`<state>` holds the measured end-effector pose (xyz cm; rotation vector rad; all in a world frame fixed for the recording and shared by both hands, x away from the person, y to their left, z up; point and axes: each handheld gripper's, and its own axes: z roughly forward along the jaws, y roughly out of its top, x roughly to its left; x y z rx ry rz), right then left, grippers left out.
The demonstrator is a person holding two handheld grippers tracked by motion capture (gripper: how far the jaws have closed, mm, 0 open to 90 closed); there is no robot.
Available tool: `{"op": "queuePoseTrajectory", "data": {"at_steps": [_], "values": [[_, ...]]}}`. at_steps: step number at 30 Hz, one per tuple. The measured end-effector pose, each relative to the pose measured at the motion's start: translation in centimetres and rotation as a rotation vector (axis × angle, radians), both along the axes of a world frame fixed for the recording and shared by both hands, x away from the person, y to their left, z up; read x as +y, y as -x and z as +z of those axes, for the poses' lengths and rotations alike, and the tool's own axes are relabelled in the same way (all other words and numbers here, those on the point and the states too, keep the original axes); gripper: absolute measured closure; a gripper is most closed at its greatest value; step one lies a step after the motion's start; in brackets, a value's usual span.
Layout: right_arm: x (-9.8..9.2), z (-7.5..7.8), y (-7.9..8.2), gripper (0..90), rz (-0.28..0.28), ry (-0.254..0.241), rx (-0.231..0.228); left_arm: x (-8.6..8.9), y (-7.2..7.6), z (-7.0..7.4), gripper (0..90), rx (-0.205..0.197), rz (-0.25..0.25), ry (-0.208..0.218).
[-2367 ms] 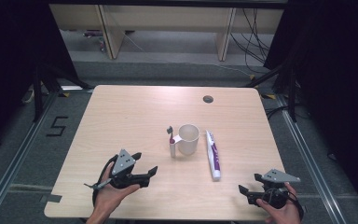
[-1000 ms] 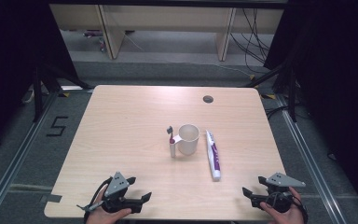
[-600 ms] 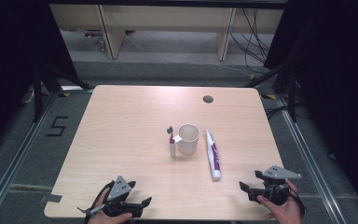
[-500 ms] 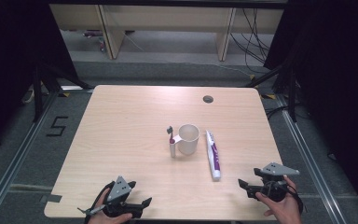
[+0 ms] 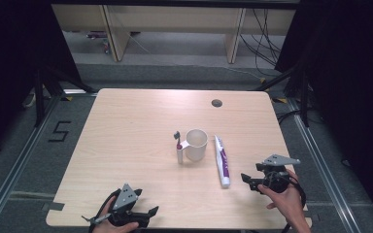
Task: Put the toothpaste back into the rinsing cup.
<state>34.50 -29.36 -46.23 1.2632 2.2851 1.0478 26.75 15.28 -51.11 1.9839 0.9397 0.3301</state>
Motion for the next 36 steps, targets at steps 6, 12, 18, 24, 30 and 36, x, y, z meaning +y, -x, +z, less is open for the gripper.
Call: {"op": "queuePoseTrajectory", "data": {"at_steps": [6,12,18,24,30,36], "values": [[1.2,0.1,-1.1,31.8,0.012,0.034,0.036,0.2,0.0,0.1,16.7,-0.002,-0.007,-0.01],[2.0,-0.1,-2.5,32.9,0.032,0.049,0.048,0.1,0.0,0.1,16.7,-0.002,-0.004,-0.008],[3.1,0.3,-3.8,32.9,0.031,0.065,0.078,0.1,0.0,0.1,16.7,-0.004,-0.006,-0.006],[3.9,0.4,-4.6,32.9,0.03,0.075,0.105,0.2,0.0,0.2,16.8,-0.008,-0.005,-0.006],[4.7,0.4,-5.1,32.7,0.024,0.075,0.139,0.3,0.0,0.3,16.7,-0.011,-0.01,-0.022],[5.3,0.2,-5.6,31.9,0.017,0.084,0.158,0.0,0.0,0.2,16.7,-0.008,-0.003,0.004]]}}
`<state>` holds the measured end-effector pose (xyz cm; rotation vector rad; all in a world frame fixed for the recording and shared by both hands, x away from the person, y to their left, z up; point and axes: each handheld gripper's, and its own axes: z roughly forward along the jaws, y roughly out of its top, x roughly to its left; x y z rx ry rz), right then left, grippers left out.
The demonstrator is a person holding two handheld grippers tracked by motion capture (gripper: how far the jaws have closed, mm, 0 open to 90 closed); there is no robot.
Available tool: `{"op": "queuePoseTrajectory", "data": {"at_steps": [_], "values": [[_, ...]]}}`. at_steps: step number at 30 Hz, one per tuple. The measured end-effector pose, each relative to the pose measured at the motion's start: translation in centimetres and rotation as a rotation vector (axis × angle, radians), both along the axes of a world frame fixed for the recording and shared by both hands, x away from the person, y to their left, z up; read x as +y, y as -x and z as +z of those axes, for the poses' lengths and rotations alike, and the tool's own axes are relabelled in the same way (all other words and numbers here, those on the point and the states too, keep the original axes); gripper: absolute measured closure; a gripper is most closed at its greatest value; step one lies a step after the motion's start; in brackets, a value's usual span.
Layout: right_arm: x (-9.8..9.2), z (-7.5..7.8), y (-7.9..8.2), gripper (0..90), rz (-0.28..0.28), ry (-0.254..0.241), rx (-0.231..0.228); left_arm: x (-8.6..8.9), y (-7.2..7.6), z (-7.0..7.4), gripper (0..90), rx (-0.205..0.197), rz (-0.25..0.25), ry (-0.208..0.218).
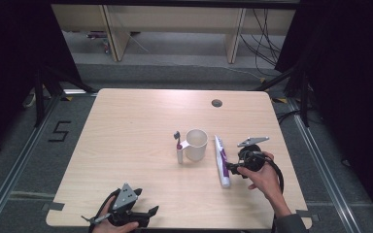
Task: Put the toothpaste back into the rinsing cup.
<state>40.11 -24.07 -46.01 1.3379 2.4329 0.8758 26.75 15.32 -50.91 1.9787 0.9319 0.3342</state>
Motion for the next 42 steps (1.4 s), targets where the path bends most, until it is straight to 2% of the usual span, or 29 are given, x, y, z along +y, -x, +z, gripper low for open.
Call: {"op": "queuePoseTrajectory", "data": {"at_steps": [4,5,6,7,8,10,11,13,14,16,19,22,23,24,27,28,32,33,35,36,39,42], "values": [[0.3,0.1,-0.3,31.9,0.006,0.009,0.008,0.0,0.0,0.0,16.7,0.0,0.002,-0.003],[0.3,0.0,-0.5,32.0,0.016,0.015,-0.004,0.1,0.0,0.0,16.7,0.001,0.0,-0.009],[0.5,0.1,-0.4,32.2,0.001,0.008,0.017,0.1,0.0,0.0,16.7,0.002,-0.004,-0.013],[0.6,-0.1,-0.7,32.3,0.01,0.011,-0.009,0.1,0.0,0.0,16.7,0.001,-0.003,-0.01],[0.8,0.0,-0.7,32.5,-0.001,0.003,0.004,0.1,0.0,0.0,16.7,0.004,-0.002,-0.013],[0.7,0.1,-0.9,32.7,0.01,0.02,0.015,0.0,0.0,0.0,16.7,0.004,0.0,-0.005],[0.9,0.1,-0.9,32.9,-0.001,0.014,0.023,0.2,0.0,0.1,16.7,0.003,-0.006,-0.032],[0.9,-0.1,-1.2,33.8,0.016,0.025,0.0,0.0,0.0,0.0,16.7,0.005,0.0,-0.012],[1.1,0.1,-1.1,34.0,-0.001,0.018,0.028,0.1,0.0,0.0,16.7,0.006,-0.008,-0.02],[1.1,0.0,-1.3,34.3,0.02,0.027,0.016,0.0,0.0,0.0,16.7,0.005,-0.012,-0.023],[1.2,-0.1,-1.6,34.7,-0.005,0.023,0.023,0.0,0.0,0.0,16.8,0.002,-0.013,-0.023],[1.4,-0.3,-1.9,35.0,0.005,0.037,0.028,0.0,0.0,0.0,16.7,0.004,-0.011,-0.024],[1.6,-0.6,-2.1,35.1,0.005,0.038,0.008,0.0,0.0,0.0,16.7,0.005,-0.01,-0.023],[1.7,-0.4,-2.1,35.2,0.01,0.05,0.043,0.0,0.0,-0.1,16.8,0.003,-0.01,-0.021],[2.2,-0.7,-2.4,35.7,0.009,0.066,0.04,-0.2,0.1,-0.2,16.7,0.006,-0.004,-0.001],[2.4,-0.8,-2.3,35.8,-0.006,0.066,0.049,-0.3,0.1,-0.2,16.7,0.006,-0.005,0.002],[2.9,-0.8,-2.8,36.6,0.002,0.096,0.067,-0.3,0.1,-0.2,16.7,0.006,-0.008,-0.005],[3.0,-0.9,-2.9,36.7,0.008,0.1,0.066,-0.2,0.1,-0.1,16.8,0.006,-0.018,-0.027],[3.3,-1.0,-3.1,37.2,0.005,0.108,0.075,-0.1,0.1,0.0,16.7,0.004,-0.019,-0.025],[3.3,-1.0,-3.2,37.6,0.007,0.115,0.07,0.0,0.1,0.0,16.7,0.001,-0.019,-0.04],[3.7,-1.1,-3.4,38.2,-0.003,0.129,0.092,-0.2,0.1,0.0,16.8,0.003,-0.017,-0.016],[3.8,-1.3,-3.7,39.6,0.007,0.139,0.082,-0.3,0.2,-0.1,16.8,0.003,-0.007,-0.001]]}}
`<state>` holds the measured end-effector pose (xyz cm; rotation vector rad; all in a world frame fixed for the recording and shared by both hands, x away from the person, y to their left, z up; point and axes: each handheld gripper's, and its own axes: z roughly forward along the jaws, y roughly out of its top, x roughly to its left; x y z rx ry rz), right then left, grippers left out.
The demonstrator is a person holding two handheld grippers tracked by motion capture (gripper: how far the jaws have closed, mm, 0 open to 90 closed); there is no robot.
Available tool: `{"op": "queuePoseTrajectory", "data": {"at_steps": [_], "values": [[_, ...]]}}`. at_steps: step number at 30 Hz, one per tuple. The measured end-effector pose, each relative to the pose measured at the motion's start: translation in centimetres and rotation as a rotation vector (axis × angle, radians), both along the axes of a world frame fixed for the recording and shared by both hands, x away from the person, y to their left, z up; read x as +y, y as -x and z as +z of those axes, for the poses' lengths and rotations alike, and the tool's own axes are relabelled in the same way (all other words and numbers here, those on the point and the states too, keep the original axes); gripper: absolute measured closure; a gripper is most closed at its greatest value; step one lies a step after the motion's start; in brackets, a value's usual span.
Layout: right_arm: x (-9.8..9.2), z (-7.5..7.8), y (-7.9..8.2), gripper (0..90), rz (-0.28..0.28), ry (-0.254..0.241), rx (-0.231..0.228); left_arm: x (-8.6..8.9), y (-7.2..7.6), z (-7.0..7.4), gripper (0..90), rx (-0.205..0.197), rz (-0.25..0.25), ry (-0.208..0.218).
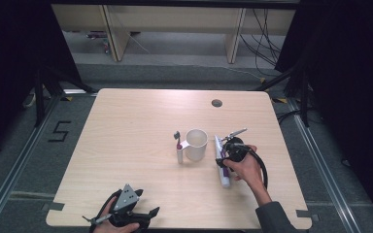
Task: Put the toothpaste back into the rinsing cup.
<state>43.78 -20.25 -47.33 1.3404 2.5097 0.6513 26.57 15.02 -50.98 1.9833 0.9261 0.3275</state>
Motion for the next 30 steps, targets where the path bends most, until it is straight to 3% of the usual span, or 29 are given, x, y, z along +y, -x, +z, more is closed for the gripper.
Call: {"op": "queuePoseTrajectory", "data": {"at_steps": [10,16,17,22,24,27,28,30], "values": [[0.5,-0.5,-0.3,43.2,-0.006,0.006,0.039,0.0,0.0,0.0,16.7,0.0,-0.003,-0.006],[0.2,-0.9,-0.8,49.8,-0.032,0.008,0.093,0.0,0.0,0.0,16.8,-0.003,-0.008,0.0],[0.0,-1.0,-0.9,50.5,-0.031,0.008,0.082,0.1,0.0,0.0,16.7,-0.004,-0.01,0.0],[-0.6,-0.8,-0.9,54.1,-0.078,-0.007,0.125,0.0,0.0,0.0,16.8,-0.004,-0.012,0.0],[-0.8,-0.9,-1.0,54.8,-0.069,-0.002,0.111,0.0,0.0,0.0,16.8,-0.004,-0.014,-0.008],[-1.4,-0.7,-1.1,59.5,-0.054,0.01,0.124,-0.1,0.1,0.0,16.8,-0.003,-0.011,0.003],[-1.5,-0.6,-1.0,59.8,-0.075,0.012,0.153,-0.1,0.1,0.0,16.8,-0.005,-0.013,0.0],[-1.7,-0.6,-1.1,60.0,-0.048,0.021,0.147,-0.1,0.1,0.0,16.8,-0.002,-0.013,0.0]]}}
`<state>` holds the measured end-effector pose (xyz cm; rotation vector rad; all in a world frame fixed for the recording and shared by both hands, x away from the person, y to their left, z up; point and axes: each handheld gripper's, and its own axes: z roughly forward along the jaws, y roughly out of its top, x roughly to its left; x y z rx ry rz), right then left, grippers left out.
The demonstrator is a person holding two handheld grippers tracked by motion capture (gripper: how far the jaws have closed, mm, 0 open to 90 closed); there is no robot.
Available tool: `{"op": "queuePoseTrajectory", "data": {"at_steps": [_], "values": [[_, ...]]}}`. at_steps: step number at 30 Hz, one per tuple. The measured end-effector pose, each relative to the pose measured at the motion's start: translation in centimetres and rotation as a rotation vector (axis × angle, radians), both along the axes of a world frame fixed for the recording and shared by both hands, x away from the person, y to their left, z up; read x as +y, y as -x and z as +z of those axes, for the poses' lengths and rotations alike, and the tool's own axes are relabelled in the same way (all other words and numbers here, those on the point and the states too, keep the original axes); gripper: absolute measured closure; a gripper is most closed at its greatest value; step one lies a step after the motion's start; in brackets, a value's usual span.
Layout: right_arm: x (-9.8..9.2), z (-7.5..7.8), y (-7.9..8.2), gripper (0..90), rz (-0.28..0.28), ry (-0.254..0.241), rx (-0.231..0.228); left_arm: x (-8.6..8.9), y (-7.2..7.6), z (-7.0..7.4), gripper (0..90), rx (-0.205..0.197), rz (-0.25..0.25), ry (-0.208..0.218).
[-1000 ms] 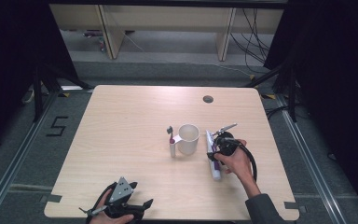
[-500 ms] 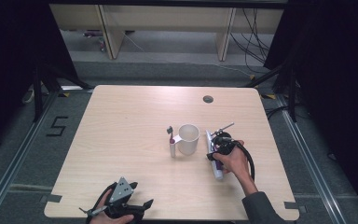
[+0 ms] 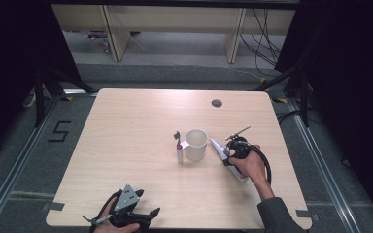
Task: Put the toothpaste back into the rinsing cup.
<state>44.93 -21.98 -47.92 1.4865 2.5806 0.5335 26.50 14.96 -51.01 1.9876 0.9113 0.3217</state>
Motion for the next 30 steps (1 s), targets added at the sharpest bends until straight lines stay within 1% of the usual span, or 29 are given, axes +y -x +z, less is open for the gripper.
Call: {"op": "queuePoseTrajectory", "data": {"at_steps": [1,2,4,5,6,7,8,9,10,11,12,13,14,15,16,17,18,19,20,22,23,25,26,29,30], "values": [[-0.2,0.2,0.2,60.8,0.003,0.02,0.006,-0.1,0.0,0.0,16.8,0.004,0.006,0.002],[-0.4,0.2,0.1,61.1,0.024,0.027,-0.006,-0.1,0.0,0.0,16.8,0.002,0.003,0.007],[-0.8,0.3,0.1,62.2,0.036,0.035,0.005,-0.1,0.1,0.0,16.8,0.005,0.005,0.002],[-1.0,0.2,0.2,62.8,0.031,0.041,0.007,-0.1,0.1,0.0,16.8,0.005,0.005,0.002],[-1.2,0.4,0.3,63.5,0.026,0.049,0.023,-0.1,0.0,-0.1,16.8,0.001,0.001,0.011],[-1.4,0.5,0.3,64.1,0.039,0.057,0.014,-0.1,0.0,-0.1,16.8,0.0,0.002,0.011],[-1.6,0.7,0.5,65.0,0.03,0.066,0.03,-0.1,0.0,0.0,16.8,0.002,-0.001,0.0],[-1.6,0.7,0.5,65.0,0.03,0.066,0.03,-0.1,0.0,0.0,16.9,0.002,-0.001,0.0],[-1.8,0.8,0.7,73.9,0.035,0.056,0.021,-0.1,0.0,0.0,16.9,0.001,0.0,-0.012],[-1.9,0.9,0.7,77.0,0.04,0.056,0.004,-0.1,0.0,0.0,17.0,0.0,-0.002,-0.013],[-2.1,1.0,0.8,77.1,0.063,0.052,0.007,-0.1,0.0,-0.1,17.0,0.001,-0.003,-0.013],[-1.9,1.1,0.9,77.0,0.056,0.059,0.025,-0.1,0.0,-0.1,17.0,0.001,-0.005,-0.013],[-1.9,1.0,0.8,76.9,0.069,0.064,0.018,-0.1,0.0,-0.1,17.0,0.0,-0.005,-0.017],[-1.8,1.0,0.8,76.8,0.073,0.076,0.03,-0.1,0.0,-0.1,17.0,0.0,-0.005,-0.017],[-1.8,1.1,0.6,76.8,0.095,0.075,0.02,-0.1,0.0,-0.1,17.0,0.0,-0.005,-0.019],[-1.6,1.1,0.6,76.6,0.087,0.079,0.025,-0.1,0.0,-0.1,17.0,0.0,-0.005,-0.017],[-1.5,1.0,0.4,76.5,0.093,0.091,0.026,-0.2,0.0,-0.1,17.0,0.0,-0.005,-0.012],[-1.4,1.0,0.5,76.4,0.076,0.099,0.033,-0.1,0.0,0.0,17.0,0.0,-0.005,-0.013],[-1.2,1.0,0.4,76.2,0.079,0.096,0.037,-0.1,0.0,-0.1,17.0,-0.001,-0.006,-0.013],[-1.0,0.9,0.3,76.0,0.091,0.114,0.033,-0.2,0.1,-0.1,17.0,0.002,-0.007,-0.013],[-0.9,0.9,0.3,75.9,0.087,0.12,0.044,-0.2,0.1,-0.1,17.0,0.003,-0.01,-0.016],[-0.9,0.9,0.2,75.8,0.089,0.125,0.046,-0.3,0.1,-0.1,17.1,0.003,-0.008,-0.01],[-0.7,0.8,0.1,75.7,0.091,0.132,0.054,-0.3,0.1,-0.1,17.1,0.003,-0.003,-0.007],[-0.6,0.7,0.0,75.7,0.093,0.14,0.057,-0.2,0.0,-0.1,17.1,0.0,-0.004,-0.013],[-0.7,0.7,0.0,75.7,0.103,0.143,0.058,-0.1,0.0,-0.1,17.1,-0.001,-0.006,-0.019]]}}
